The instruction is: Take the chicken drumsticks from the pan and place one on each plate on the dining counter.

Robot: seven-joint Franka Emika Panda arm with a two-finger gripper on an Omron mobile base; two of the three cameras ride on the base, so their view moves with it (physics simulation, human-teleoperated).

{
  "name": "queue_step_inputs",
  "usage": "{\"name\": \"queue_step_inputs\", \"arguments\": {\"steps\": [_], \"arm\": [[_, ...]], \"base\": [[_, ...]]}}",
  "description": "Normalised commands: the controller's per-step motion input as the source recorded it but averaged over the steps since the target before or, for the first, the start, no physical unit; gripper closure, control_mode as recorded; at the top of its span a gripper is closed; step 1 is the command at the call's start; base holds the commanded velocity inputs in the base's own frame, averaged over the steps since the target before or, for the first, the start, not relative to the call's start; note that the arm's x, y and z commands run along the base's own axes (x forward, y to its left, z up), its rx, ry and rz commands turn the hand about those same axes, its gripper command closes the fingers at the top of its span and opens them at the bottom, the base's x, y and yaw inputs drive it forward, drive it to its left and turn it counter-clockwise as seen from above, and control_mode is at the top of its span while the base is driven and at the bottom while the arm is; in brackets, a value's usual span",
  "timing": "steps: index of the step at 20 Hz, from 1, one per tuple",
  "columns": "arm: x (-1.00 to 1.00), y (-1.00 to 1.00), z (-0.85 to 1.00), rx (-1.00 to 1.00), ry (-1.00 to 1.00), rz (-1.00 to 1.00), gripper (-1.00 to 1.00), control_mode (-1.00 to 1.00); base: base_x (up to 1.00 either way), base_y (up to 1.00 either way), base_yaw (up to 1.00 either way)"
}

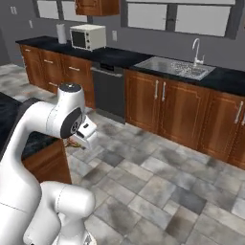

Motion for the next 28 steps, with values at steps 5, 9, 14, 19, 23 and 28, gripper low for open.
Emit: {"name": "queue_step_inputs", "arguments": {"steps": [5, 9, 14, 19, 23, 28], "arm": [[0.0, 0.0, 0.0, 0.0, 0.0, 0.0, 1.0, 1.0], [0.0, 0.0, 0.0, 0.0, 0.0, 0.0, 1.0, 1.0], [0.0, 0.0, 0.0, 0.0, 0.0, 0.0, 1.0, 1.0], [0.0, 0.0, 0.0, 0.0, 0.0, 0.0, 1.0, 1.0], [0.0, 0.0, 0.0, 0.0, 0.0, 0.0, 1.0, 1.0], [0.0, 0.0, 0.0, 0.0, 0.0, 0.0, 1.0, 1.0]], "base": [[0.55, -0.44, 0.65], [0.11, 0.0, 0.97], [0.05, 0.0, 1.0], [0.08, -0.34, 0.86], [0.0, -1.0, 0.45], [0.0, -1.0, 0.34]]}}
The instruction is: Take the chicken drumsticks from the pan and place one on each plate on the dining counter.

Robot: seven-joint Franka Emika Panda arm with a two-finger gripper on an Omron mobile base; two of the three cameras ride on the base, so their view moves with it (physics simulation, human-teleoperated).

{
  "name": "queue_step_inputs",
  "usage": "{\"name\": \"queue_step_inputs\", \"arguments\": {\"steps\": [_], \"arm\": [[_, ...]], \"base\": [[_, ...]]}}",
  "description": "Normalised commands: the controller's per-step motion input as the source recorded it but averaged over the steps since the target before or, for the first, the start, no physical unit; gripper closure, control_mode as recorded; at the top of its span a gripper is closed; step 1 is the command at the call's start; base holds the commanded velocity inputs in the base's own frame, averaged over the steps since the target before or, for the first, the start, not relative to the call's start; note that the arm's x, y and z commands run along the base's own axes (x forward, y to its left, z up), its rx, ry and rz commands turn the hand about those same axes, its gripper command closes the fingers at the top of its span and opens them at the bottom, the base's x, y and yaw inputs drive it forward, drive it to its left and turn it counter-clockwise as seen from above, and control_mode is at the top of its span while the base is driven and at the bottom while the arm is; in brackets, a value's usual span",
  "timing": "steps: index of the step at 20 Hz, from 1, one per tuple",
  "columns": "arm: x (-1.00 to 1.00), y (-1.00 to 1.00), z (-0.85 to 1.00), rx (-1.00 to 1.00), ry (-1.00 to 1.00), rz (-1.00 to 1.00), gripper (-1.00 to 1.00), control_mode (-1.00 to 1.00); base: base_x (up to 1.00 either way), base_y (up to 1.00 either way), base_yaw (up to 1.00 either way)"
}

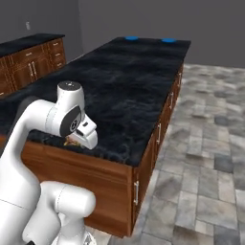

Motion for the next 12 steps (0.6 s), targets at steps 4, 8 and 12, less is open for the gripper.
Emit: {"name": "queue_step_inputs", "arguments": {"steps": [4, 8, 12], "arm": [[0.0, 0.0, 0.0, 0.0, 0.0, 0.0, 1.0, 1.0], [0.0, 0.0, 0.0, 0.0, 0.0, 0.0, 1.0, 1.0], [0.0, 0.0, 0.0, 0.0, 0.0, 0.0, 1.0, 1.0]], "base": [[0.0, -1.0, 0.25], [0.0, -1.0, 0.16], [0.18, -1.0, 0.14]]}}
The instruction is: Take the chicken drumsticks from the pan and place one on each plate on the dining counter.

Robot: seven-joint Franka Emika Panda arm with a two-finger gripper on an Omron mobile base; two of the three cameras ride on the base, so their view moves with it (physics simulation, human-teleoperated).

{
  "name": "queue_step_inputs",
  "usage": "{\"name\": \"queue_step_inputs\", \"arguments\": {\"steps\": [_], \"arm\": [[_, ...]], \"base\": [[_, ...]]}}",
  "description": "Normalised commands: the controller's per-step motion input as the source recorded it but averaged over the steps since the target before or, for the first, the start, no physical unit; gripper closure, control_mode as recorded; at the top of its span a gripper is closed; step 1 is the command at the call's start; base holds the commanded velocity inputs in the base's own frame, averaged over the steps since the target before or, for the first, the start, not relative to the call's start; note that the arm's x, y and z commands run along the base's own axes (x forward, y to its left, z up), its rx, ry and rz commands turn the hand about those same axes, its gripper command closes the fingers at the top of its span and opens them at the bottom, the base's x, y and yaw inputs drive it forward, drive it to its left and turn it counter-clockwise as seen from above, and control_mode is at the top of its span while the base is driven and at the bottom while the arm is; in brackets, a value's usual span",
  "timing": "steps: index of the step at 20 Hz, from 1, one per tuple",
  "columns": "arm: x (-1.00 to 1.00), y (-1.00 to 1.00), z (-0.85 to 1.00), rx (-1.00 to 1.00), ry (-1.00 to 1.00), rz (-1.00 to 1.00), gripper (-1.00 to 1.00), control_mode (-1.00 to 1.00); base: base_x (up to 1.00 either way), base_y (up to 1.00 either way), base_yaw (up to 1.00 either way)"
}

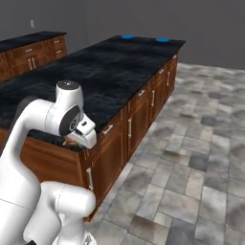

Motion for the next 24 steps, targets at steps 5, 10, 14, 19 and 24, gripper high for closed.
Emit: {"name": "queue_step_inputs", "arguments": {"steps": [5, 10, 14, 19, 24], "arm": [[0.0, 0.0, 0.0, 0.0, 0.0, 0.0, 1.0, 1.0], [0.0, 0.0, 0.0, 0.0, 0.0, 0.0, 1.0, 1.0], [0.0, 0.0, 0.0, 0.0, 0.0, 0.0, 1.0, 1.0], [0.0, 0.0, 0.0, 0.0, 0.0, 0.0, 1.0, 1.0], [0.0, 0.0, 0.0, 0.0, 0.0, 0.0, 1.0, 1.0]], "base": [[0.77, -1.0, 0.12], [1.0, -1.0, 0.19], [1.0, -1.0, 0.26], [1.0, -0.96, 0.26], [1.0, -0.85, 0.23]]}}
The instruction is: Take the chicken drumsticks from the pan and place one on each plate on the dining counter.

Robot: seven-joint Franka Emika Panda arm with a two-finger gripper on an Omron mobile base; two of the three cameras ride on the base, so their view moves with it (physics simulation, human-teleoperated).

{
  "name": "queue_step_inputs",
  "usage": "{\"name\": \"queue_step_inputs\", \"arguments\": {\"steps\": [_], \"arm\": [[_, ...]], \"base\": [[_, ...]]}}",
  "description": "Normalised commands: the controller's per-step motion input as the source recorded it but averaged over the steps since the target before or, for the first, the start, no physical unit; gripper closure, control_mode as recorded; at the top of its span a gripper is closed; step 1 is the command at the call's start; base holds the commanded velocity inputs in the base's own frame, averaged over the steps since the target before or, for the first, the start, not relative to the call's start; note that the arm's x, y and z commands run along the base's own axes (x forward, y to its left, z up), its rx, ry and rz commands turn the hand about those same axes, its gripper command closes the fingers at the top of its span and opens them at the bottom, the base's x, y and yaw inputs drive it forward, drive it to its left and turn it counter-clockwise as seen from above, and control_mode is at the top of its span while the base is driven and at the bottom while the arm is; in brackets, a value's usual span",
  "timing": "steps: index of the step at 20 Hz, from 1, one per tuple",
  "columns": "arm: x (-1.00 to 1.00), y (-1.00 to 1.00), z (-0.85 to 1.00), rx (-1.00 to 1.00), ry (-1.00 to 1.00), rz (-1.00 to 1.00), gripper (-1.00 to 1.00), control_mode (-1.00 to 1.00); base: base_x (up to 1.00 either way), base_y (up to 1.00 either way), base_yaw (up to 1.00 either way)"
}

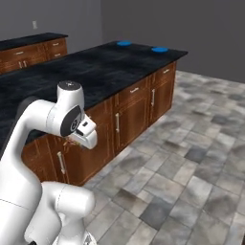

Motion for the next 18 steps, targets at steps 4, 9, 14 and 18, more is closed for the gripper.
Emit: {"name": "queue_step_inputs", "arguments": {"steps": [4, 9, 14, 18], "arm": [[0.0, 0.0, 0.0, 0.0, 0.0, 0.0, 1.0, 1.0], [0.0, 0.0, 0.0, 0.0, 0.0, 0.0, 1.0, 1.0], [0.0, 0.0, 0.0, 0.0, 0.0, 0.0, 1.0, 1.0], [0.0, 0.0, 0.0, 0.0, 0.0, 0.0, 1.0, 1.0]], "base": [[1.0, -0.81, 0.17], [1.0, -0.85, 0.15], [1.0, -0.7, 0.3], [1.0, -0.66, 0.38]]}}
